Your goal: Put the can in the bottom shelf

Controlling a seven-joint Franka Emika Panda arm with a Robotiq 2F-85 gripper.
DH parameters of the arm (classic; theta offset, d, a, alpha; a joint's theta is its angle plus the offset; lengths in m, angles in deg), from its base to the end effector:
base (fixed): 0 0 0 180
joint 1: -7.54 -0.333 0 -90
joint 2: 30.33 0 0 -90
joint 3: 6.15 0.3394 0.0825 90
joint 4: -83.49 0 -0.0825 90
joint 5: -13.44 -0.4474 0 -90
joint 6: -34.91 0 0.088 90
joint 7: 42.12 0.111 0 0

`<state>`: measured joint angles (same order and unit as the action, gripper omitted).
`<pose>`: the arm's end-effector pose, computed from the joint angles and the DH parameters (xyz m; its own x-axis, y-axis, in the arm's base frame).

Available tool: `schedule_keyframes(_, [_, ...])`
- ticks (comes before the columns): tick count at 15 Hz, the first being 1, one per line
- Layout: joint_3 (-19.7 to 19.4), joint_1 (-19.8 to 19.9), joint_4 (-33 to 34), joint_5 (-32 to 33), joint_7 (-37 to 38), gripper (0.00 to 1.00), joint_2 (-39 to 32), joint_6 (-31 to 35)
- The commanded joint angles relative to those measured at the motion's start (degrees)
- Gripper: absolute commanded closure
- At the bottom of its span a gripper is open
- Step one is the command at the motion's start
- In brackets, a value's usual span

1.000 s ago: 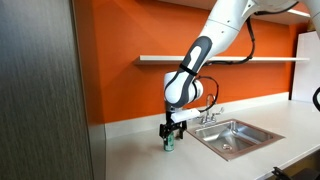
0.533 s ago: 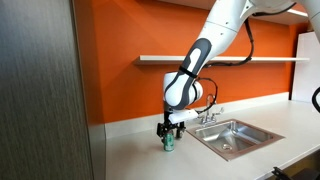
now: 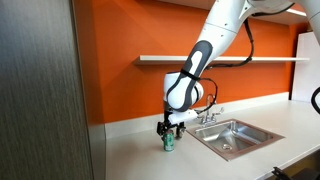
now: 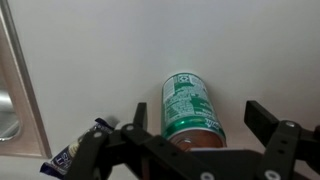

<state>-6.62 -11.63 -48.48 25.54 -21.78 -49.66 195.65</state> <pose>0.5477 0.1955 0.1776 0.9696 0.1662 0.1798 0.1610 -0.9860 0.0436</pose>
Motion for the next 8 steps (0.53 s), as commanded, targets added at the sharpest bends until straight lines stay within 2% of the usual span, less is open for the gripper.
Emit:
schedule_keyframes(1, [-2.36, -2.21, 1.05, 2.51, 3.86, 0.0, -0.98, 1.92])
schedule_keyframes(8, [-5.56, -4.73, 1.88, 4.3, 6.63, 0.0, -1.74, 3.56])
